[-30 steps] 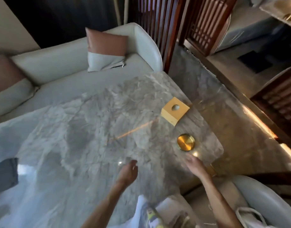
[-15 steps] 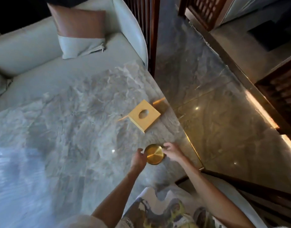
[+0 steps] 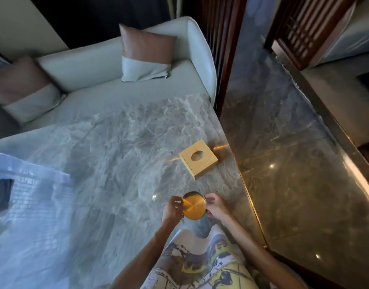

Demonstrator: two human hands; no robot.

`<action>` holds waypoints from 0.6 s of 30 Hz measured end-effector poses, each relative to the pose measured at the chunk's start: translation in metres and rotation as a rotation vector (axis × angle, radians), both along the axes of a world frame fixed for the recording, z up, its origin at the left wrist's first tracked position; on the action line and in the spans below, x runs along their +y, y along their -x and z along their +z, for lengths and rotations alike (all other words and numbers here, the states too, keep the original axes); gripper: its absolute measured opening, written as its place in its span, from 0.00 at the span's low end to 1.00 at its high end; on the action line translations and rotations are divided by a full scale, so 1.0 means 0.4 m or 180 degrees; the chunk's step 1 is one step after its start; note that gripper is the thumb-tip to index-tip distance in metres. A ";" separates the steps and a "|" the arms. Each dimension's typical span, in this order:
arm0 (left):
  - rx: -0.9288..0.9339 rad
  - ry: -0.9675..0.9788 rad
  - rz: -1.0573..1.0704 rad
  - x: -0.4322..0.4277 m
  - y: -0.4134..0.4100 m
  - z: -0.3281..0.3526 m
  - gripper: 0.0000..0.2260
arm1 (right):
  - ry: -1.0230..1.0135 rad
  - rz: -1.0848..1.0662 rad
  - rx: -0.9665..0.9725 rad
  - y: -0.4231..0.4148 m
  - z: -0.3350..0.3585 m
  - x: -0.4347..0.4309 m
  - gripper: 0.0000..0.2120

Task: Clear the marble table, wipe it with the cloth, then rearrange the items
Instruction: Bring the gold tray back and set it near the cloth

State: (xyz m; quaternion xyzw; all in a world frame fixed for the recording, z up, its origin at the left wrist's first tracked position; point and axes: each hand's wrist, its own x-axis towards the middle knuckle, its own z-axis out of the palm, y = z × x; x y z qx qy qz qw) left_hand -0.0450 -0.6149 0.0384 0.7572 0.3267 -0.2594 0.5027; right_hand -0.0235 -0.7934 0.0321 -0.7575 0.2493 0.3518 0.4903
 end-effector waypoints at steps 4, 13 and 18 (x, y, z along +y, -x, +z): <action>-0.0229 0.0014 0.0518 0.039 0.036 0.039 0.09 | 0.0148 0.0479 -0.0085 -0.025 0.034 0.064 0.15; -0.0476 0.0066 0.1614 0.170 0.186 0.139 0.11 | 0.0176 0.1423 -0.0518 0.011 0.052 0.256 0.11; -0.0406 -0.0173 0.1879 0.265 0.296 0.136 0.13 | 0.0155 0.1766 -0.0498 0.093 0.053 0.374 0.11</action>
